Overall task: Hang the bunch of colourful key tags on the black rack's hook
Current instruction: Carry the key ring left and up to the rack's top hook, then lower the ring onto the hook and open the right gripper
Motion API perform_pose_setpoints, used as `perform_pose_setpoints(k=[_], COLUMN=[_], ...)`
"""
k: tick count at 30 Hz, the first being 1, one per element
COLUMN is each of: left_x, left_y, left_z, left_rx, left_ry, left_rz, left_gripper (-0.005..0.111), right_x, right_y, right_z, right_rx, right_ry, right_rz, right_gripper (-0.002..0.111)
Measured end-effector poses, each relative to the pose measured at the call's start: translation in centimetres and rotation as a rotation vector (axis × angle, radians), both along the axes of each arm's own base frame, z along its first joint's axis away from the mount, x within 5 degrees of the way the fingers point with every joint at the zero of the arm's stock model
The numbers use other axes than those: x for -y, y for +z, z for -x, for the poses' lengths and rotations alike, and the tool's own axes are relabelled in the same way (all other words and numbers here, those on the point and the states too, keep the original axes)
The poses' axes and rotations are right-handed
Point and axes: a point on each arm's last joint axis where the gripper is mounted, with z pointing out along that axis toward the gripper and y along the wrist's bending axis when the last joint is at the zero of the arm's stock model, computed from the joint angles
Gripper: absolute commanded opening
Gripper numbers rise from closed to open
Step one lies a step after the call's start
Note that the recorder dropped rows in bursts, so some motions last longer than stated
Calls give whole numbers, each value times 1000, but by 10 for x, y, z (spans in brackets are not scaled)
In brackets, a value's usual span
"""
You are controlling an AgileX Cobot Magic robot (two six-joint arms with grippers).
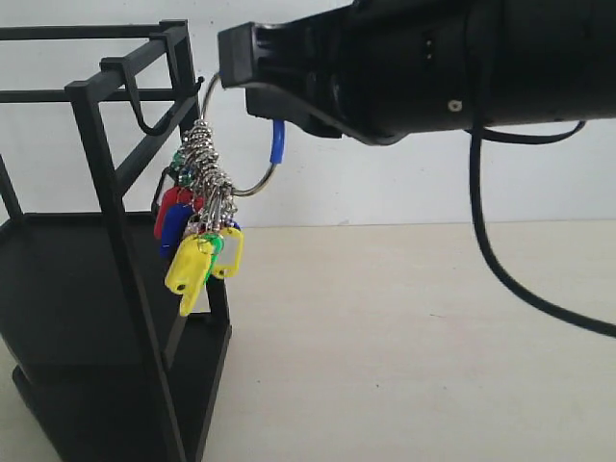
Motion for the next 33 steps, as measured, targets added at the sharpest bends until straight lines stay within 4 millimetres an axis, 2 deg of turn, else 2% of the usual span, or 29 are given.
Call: perform_pose_setpoints(k=[8, 14, 33], left_x=[0, 0, 0], left_y=[0, 0, 0], left_z=[0, 0, 0], left_rx=[0, 0, 0], left_ry=[0, 0, 0], left_rz=[0, 0, 0], left_gripper=[4, 4, 4], right_x=[-10, -22, -30], right_y=[-8, -6, -12], right_z=[-8, 0, 2], right_rx=[11, 38, 5], right_ry=[-18, 9, 30], right_rz=[-7, -26, -24], right_gripper=[0, 0, 0])
